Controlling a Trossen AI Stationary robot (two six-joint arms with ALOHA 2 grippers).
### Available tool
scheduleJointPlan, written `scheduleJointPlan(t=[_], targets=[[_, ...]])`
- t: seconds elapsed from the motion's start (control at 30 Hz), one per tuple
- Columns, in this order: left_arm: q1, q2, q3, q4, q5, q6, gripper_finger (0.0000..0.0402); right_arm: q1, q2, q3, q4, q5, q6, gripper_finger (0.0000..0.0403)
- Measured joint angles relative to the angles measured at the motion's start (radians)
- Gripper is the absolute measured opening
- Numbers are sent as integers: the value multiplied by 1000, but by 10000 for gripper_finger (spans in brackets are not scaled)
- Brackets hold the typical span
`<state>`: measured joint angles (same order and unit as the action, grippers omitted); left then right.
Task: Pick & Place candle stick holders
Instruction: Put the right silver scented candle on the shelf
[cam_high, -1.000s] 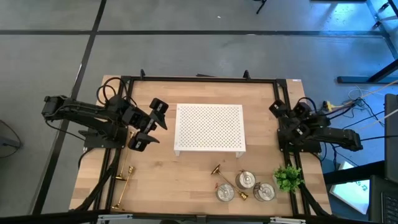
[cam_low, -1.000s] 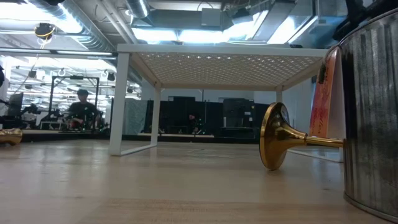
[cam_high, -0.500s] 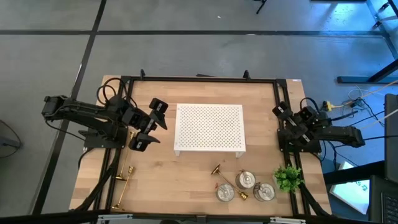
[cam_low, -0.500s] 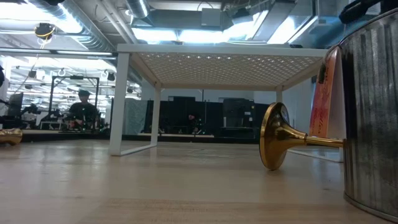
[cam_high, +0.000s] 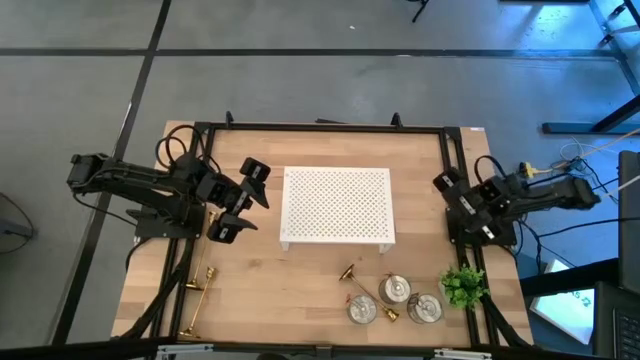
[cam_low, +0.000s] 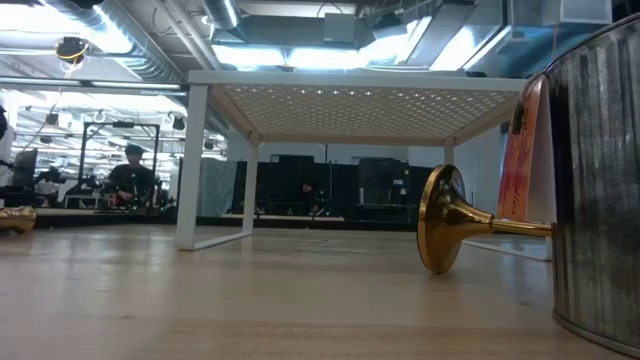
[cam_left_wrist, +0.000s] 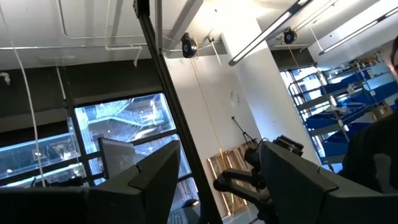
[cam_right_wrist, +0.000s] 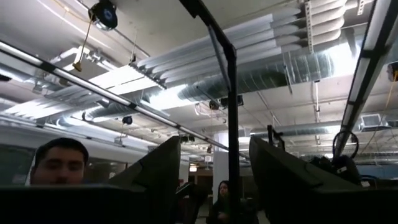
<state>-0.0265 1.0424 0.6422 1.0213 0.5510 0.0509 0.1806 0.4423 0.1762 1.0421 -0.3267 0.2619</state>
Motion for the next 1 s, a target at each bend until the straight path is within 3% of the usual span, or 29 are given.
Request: scheduleJointPlan(t=[0.27, 0.5, 0.8, 1.0], targets=[[0, 0, 0, 0, 0, -23, 218, 73, 216, 188, -141, 1, -22, 195], [0, 0, 0, 0, 0, -38, 218, 166, 324, 371, -462, 26, -20, 195], [0, 0, 0, 0, 0, -42, 218, 393, 503, 635, -959, 336, -112, 195], [0, 0, 0, 0, 0, -65, 218, 549, 636, 715, -1045, 505, -24, 195]])
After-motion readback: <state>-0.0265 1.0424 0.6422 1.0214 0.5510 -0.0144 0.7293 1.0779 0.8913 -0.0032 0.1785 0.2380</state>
